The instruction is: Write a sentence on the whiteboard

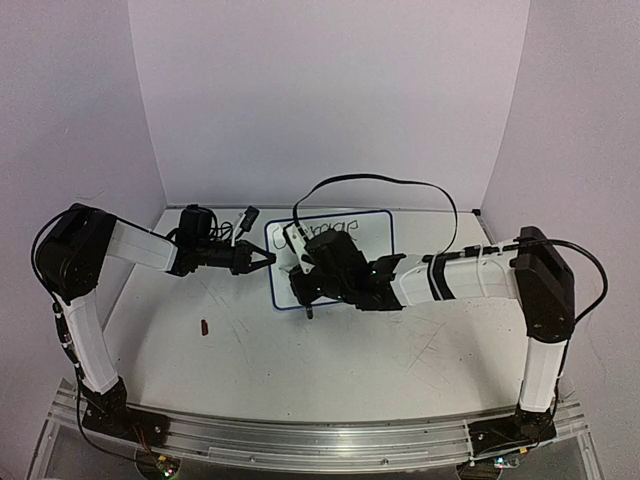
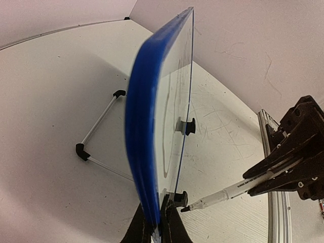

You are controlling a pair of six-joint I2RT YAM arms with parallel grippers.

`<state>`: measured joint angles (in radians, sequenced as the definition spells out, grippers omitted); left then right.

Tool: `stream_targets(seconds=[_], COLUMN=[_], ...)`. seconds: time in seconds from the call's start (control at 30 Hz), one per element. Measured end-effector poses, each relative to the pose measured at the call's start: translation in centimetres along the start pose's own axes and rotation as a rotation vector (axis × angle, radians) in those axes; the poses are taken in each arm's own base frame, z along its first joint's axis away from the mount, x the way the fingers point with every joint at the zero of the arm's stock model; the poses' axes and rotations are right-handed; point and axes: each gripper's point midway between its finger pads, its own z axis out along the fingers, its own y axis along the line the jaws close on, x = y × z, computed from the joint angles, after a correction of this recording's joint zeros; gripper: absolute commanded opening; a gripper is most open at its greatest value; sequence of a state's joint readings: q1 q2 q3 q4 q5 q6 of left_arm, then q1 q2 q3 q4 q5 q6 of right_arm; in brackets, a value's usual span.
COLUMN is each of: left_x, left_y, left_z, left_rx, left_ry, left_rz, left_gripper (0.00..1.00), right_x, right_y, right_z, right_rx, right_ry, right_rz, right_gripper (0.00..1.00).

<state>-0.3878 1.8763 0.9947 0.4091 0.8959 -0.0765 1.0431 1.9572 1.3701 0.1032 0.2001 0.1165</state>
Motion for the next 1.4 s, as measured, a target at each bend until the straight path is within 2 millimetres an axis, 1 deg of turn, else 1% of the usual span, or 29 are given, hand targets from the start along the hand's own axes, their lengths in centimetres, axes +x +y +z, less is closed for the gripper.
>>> stream_targets(seconds=[0.07, 0.1, 0.17, 0.3, 0.57, 0.73, 1.13, 1.4], left_x=[0.0, 0.0, 0.0, 0.0, 0.0, 0.0, 0.0, 0.0], left_y=[0.0, 0.0, 0.0, 0.0, 0.0, 0.0, 0.0, 0.0], left_z=[0.0, 0.0, 0.0, 0.0, 0.0, 0.0, 0.0, 0.0], left_rx=[0.0, 0.0, 0.0, 0.0, 0.0, 0.0, 0.0, 0.001], left_ry=[0.0, 0.0, 0.0, 0.0, 0.0, 0.0, 0.0, 0.001], left_rz=[0.0, 0.0, 0.0, 0.0, 0.001, 0.001, 0.001, 0.001], left_gripper=[0.0, 0.0, 0.0, 0.0, 0.0, 0.0, 0.0, 0.0], right_x=[-0.8, -1.6, -2.5, -3.1, -2.5, -1.5, -1.4, -0.7], right_y=[0.0, 0.1, 0.0, 0.0, -0.1, -0.2, -0.2, -0.1], right_z=[0.0, -0.1, -0.2, -0.2, 0.0, 0.1, 0.2, 0.9], right_rx=[0.003, 0.006, 0.012, 0.018, 0.022, 0.028, 0.028, 0.032], right_ry=[-0.015, -0.033, -0.051, -0.061, -0.042, -0.018, -0.015, 0.006], right_rz=[0.004, 0.009, 0.015, 0.018, 0.012, 0.005, 0.004, -0.002], right_gripper=[0.0, 0.0, 0.0, 0.0, 0.0, 0.0, 0.0, 0.0])
